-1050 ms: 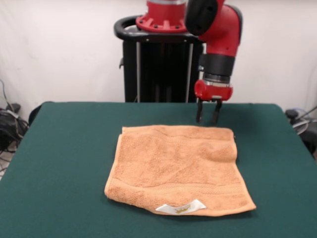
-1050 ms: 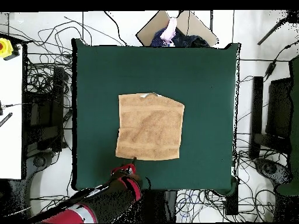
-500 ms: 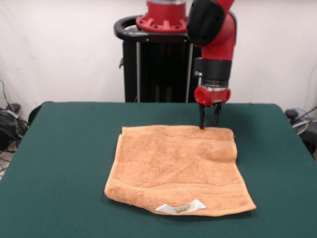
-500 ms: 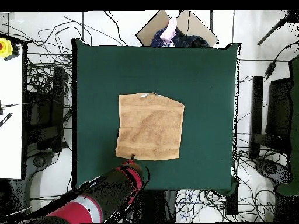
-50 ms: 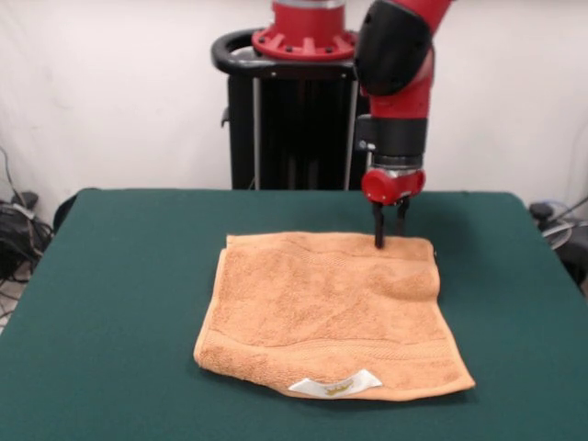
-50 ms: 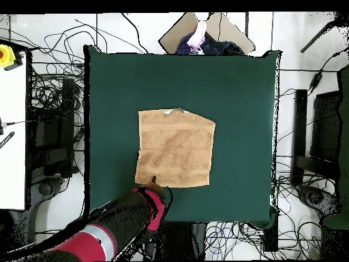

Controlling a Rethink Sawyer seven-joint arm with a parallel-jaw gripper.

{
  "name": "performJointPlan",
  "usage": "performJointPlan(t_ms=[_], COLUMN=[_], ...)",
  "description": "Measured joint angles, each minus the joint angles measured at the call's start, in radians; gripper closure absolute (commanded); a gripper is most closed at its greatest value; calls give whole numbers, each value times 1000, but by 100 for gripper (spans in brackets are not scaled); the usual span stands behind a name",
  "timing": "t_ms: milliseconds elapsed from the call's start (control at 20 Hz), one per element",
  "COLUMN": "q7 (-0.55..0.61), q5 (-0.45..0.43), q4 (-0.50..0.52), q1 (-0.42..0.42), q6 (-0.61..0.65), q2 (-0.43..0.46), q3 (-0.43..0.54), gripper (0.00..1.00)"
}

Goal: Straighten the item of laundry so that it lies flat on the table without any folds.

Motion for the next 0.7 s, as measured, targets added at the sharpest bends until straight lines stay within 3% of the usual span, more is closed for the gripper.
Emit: performJointPlan(t_ms=[450, 500, 700], q7=[0, 0, 0], q5=[68, 109, 135], q4=[-5, -5, -3], q1=[49, 73, 91], q6=[-17, -37, -50], q2=[36, 59, 77], q3=[-51, -76, -82], gripper=[0, 100, 100])
